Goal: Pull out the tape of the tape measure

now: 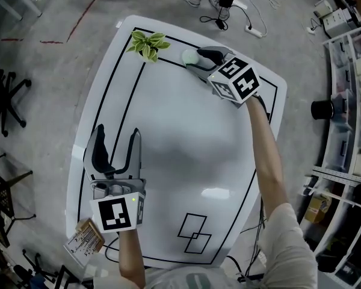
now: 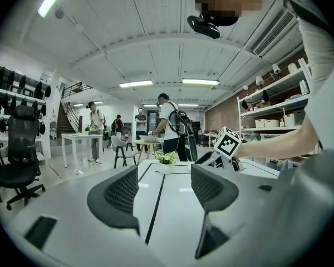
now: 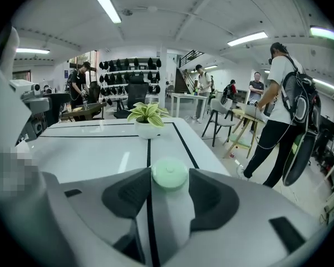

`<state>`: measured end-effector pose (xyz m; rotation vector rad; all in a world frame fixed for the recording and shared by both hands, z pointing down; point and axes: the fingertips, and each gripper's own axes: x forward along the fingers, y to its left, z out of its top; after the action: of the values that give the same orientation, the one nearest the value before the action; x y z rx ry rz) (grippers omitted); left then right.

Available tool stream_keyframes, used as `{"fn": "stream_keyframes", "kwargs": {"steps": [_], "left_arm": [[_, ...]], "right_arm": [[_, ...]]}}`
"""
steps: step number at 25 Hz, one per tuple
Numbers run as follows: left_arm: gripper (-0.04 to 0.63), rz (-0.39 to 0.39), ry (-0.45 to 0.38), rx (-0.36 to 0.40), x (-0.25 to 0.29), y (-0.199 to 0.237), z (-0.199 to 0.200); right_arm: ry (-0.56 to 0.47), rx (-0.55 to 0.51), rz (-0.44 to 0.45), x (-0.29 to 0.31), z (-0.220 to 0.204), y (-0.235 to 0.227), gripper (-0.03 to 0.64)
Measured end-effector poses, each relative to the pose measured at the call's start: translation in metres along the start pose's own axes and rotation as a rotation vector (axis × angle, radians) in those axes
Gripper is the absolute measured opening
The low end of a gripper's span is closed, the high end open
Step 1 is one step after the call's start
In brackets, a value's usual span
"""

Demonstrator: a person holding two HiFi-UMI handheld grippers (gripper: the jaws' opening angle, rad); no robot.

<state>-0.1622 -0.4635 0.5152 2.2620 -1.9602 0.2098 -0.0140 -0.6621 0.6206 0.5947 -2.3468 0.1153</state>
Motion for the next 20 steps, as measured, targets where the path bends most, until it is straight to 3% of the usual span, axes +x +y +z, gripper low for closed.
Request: {"fn": "stream_keyframes", "kwargs": {"steps": [6,10,20], "left_arm": [[0.285,0.010,0.008,0.000,0.001,0.004,-0.001],[0.285,0.004,-0.003,0.002,-0.003,0.001,0.010],[0.285,-0.026,-0.118,0.023,-0.054,-0.018,0.087]], "right_arm": [[-0.002,-0.006,-0.002,0.000,0.002,0.001,0.216],[-0.057,0.065,-0.023,-0.011,0.010,0.000,0.215],[-0.205,0.084,-0.266,-0.119,0.064,0.033,0.213]]}}
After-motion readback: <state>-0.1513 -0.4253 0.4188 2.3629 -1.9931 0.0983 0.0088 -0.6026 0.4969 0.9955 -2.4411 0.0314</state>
